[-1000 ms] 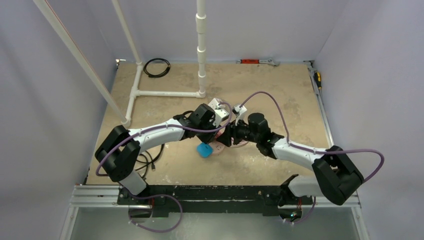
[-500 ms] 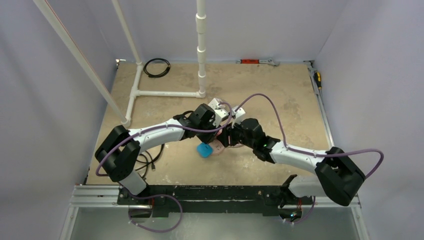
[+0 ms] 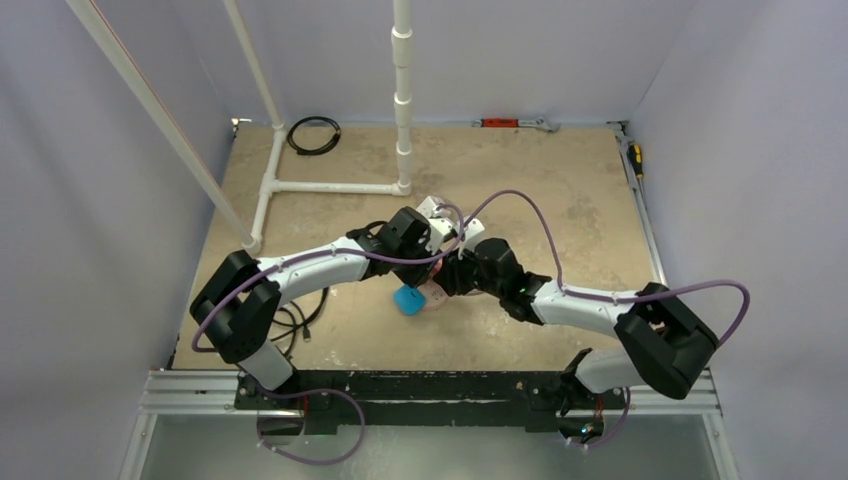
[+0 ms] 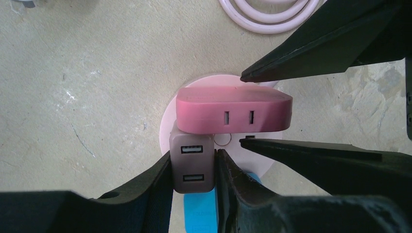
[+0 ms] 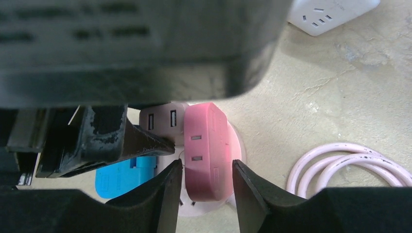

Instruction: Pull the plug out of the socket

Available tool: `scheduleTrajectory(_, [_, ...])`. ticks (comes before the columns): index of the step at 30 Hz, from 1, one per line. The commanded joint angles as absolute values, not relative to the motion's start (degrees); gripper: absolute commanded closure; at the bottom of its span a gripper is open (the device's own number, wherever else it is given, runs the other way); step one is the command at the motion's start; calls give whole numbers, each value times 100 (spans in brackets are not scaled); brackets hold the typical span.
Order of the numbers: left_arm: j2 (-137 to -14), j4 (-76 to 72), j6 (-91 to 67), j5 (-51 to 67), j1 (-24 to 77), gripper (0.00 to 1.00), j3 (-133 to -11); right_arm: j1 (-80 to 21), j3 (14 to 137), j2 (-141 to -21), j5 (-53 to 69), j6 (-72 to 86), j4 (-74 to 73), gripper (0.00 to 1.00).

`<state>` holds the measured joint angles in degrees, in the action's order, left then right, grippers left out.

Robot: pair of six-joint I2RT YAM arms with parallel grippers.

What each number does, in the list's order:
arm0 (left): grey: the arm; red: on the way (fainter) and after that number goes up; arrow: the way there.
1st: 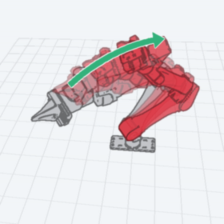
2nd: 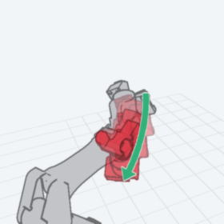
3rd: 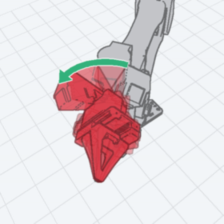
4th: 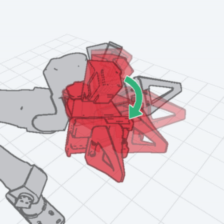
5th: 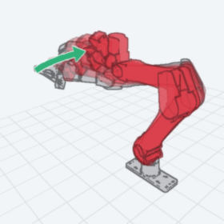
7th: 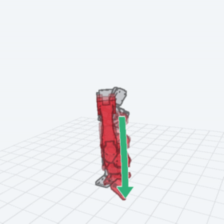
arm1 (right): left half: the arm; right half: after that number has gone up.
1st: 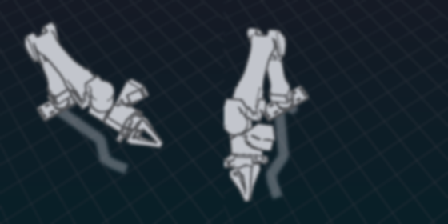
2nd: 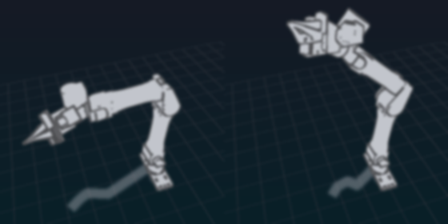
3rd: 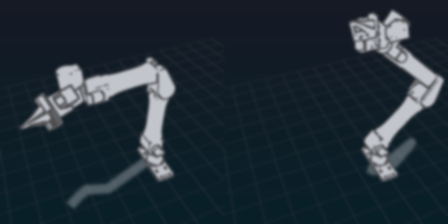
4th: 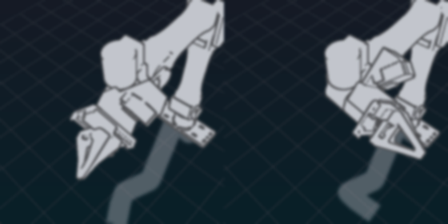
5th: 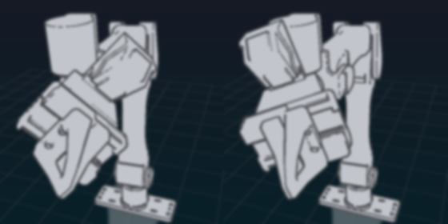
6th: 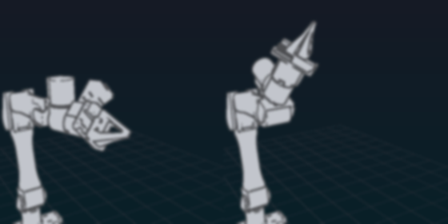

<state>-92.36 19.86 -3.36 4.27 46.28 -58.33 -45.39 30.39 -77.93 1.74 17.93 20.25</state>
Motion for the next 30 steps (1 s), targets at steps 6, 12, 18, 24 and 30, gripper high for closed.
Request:
scheduleTrajectory(6, [-9341,2039,-274,461,4637,100,-6060,-4612,3290,-7961,18,1838,2223,61])
scheduleTrajectory(12, [-9352,2053,-264,401,4632,100,-6064,-4632,3316,-8028,-205,1872,2128,65])
scheduleTrajectory(18, [-9343,2058,-266,387,4632,100,-6073,-4765,3317,-7946,-954,1877,1868,72])
scheduleTrajectory(24, [-9332,2057,-278,387,4636,100,-6056,-4781,3279,-7827,-1152,1896,1828,86])
scheduleTrajectory(30, [-9419,2066,-290,439,4634,100,-6056,-4781,3186,-7668,-1410,2033,1782,100])
